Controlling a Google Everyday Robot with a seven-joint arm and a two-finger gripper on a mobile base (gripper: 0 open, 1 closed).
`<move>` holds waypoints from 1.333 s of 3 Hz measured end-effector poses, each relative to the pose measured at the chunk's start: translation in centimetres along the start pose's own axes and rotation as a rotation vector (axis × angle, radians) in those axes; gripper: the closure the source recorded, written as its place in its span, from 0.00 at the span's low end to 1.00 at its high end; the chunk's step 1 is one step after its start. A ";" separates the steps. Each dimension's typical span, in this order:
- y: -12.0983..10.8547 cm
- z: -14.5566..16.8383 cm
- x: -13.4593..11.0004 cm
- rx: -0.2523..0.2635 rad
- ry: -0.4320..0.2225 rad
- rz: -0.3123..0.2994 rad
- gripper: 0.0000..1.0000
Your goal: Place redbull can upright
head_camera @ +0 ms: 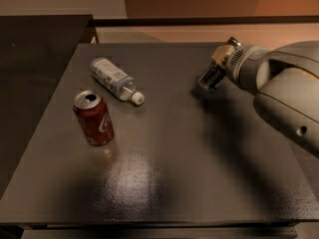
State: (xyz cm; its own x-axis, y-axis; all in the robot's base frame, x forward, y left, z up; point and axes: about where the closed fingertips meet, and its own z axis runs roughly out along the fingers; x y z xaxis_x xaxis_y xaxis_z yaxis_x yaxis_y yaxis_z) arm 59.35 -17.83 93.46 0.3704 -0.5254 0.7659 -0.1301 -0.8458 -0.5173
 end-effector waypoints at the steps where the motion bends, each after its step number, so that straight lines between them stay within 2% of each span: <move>1: -1.9 -0.2 0.8 0.100 0.047 -0.130 1.00; 3: -4.8 -0.7 1.8 0.293 0.140 -0.436 1.00; 4: -4.9 -0.5 1.0 0.357 0.182 -0.578 1.00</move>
Offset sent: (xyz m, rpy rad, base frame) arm 0.0057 0.0495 0.0153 -0.3363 -0.3559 0.3565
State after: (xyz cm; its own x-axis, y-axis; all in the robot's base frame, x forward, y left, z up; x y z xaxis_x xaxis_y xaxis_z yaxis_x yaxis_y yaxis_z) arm 59.91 -14.22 96.98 0.1250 -0.0345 0.9916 0.3629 -0.9286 -0.0780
